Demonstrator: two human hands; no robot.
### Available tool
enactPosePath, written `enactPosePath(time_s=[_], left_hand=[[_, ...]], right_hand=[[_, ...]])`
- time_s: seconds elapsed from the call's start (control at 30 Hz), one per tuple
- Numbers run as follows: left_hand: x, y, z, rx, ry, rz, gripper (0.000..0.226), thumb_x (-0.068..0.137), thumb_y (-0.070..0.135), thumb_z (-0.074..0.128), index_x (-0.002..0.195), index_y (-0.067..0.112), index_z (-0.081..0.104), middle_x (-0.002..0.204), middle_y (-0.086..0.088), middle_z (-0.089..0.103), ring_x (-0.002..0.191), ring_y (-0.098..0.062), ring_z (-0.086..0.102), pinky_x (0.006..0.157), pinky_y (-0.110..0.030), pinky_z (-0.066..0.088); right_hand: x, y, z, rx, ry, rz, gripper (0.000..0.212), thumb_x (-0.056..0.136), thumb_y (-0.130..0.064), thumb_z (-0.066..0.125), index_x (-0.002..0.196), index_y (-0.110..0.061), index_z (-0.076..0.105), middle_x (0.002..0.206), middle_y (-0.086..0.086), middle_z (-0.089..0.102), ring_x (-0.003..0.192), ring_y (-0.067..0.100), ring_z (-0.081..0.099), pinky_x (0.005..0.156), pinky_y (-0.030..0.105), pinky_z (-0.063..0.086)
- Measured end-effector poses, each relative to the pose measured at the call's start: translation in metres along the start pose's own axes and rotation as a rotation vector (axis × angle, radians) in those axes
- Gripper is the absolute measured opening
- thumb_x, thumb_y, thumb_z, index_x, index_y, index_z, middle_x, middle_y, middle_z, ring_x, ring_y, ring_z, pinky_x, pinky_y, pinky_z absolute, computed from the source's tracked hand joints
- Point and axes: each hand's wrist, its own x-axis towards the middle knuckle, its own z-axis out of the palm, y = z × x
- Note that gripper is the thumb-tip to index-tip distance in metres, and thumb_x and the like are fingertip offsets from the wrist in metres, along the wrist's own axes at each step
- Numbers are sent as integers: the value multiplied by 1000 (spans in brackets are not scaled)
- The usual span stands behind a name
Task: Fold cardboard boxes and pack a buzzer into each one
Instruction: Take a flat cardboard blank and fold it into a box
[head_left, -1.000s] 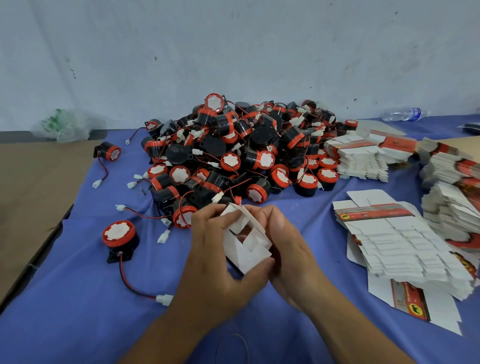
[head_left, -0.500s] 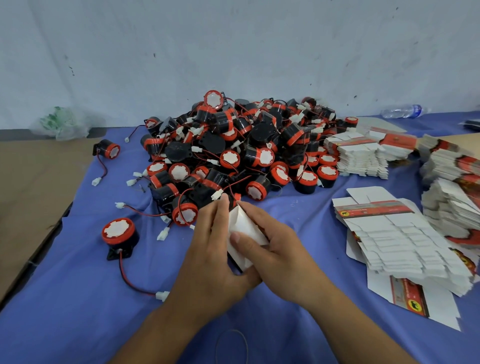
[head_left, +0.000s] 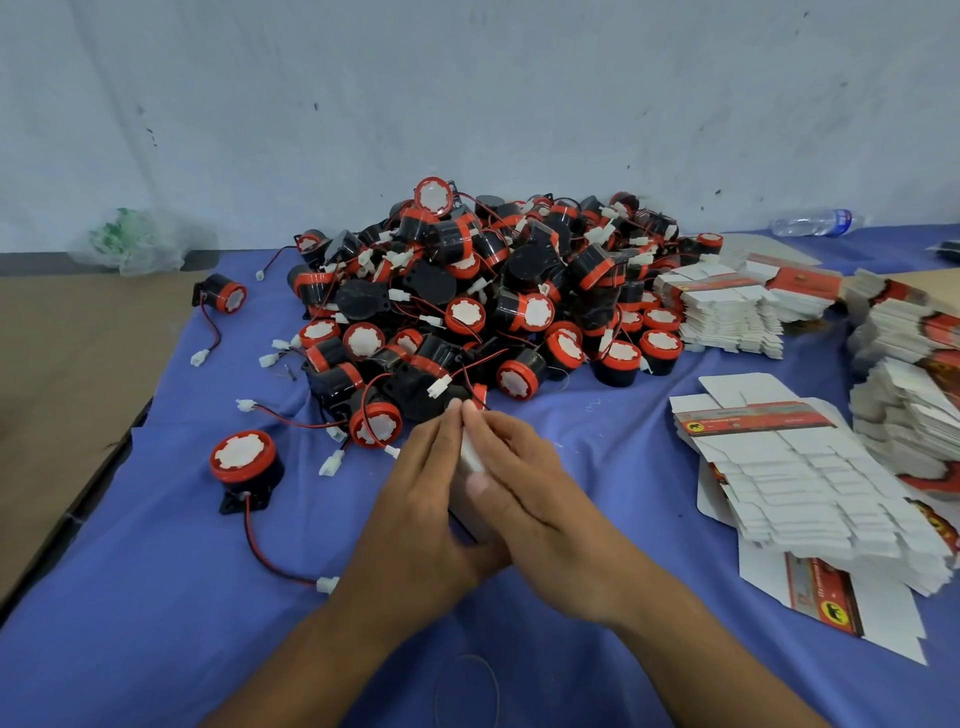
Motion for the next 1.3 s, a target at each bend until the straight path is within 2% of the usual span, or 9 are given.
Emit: enactPosePath(time_s=[0.17, 0.3, 0.47, 0.63, 0.77, 0.87, 0.97, 1.1, 1.3], left_hand=[[0, 1, 4, 11, 47, -29, 96, 69, 39, 76, 147, 2, 34, 141, 8, 37, 132, 21, 20, 103, 0, 23], [-4, -2, 10, 31, 64, -50, 95, 69, 37, 75, 145, -4, 34, 143, 1, 37, 133, 6, 27, 107, -3, 23], [-2, -13, 3, -199, -96, -55, 97, 77, 58, 71, 154, 34, 19, 156, 27, 25, 141, 9, 24, 108, -8, 28], [-2, -26, -1, 31, -246, 184, 77, 91, 52, 59, 155, 29, 21, 157, 15, 24, 138, -6, 26, 111, -12, 21], [3, -31, 0, 293, -162, 295, 47, 89, 49, 58, 120, 14, 61, 117, 0, 52, 100, -17, 44, 90, -26, 37], [5, -38, -3, 375, -73, 290, 33, 90, 41, 56, 95, 12, 72, 98, -1, 62, 90, -22, 54, 83, -31, 42], [5, -41, -3, 416, -41, 265, 28, 91, 25, 53, 94, 9, 76, 94, -2, 69, 88, -26, 62, 77, -37, 49], [2, -40, 4, 348, -89, 222, 22, 90, 15, 58, 97, 7, 77, 105, -3, 72, 89, -26, 66, 78, -34, 54], [-1, -22, 1, -128, -70, -157, 37, 90, 57, 51, 109, 27, 63, 101, 20, 66, 96, -1, 63, 79, -13, 49]], right_hand=[[4, 1, -9, 13, 59, 9, 49, 105, -19, 49, 152, -31, 39, 150, -15, 39, 137, -3, 37, 109, 17, 38], [5, 3, -7, -85, 42, -19, 56, 103, -14, 52, 154, -31, 34, 149, -16, 43, 136, -3, 39, 109, 14, 33], [4, 3, -33, 162, -32, 83, 75, 94, -17, 69, 152, -43, 30, 125, -21, 59, 107, 4, 63, 87, 23, 53], [-7, 3, -45, -340, -155, -73, 92, 92, -20, 71, 157, -41, 9, 129, -12, 55, 115, 6, 46, 102, 7, 33], [-8, 9, -36, -604, -177, -217, 77, 93, -16, 65, 156, -15, 21, 110, 4, 66, 108, 25, 53, 108, 31, 34], [-8, 19, -37, -781, -4, -222, 47, 89, -30, 71, 129, -7, 63, 114, 9, 67, 108, 31, 60, 98, 46, 48], [-8, 26, -31, -751, 56, -37, 41, 95, -47, 60, 96, -7, 69, 147, 9, 49, 140, 27, 40, 110, 40, 40], [-7, 33, -15, -837, 160, -61, 31, 90, -36, 69, 81, -6, 71, 155, 17, 39, 146, 32, 34, 112, 47, 39], [-4, 26, -9, -619, 239, -101, 27, 91, -28, 70, 75, -7, 67, 157, 18, 33, 137, 40, 38, 103, 49, 42]])
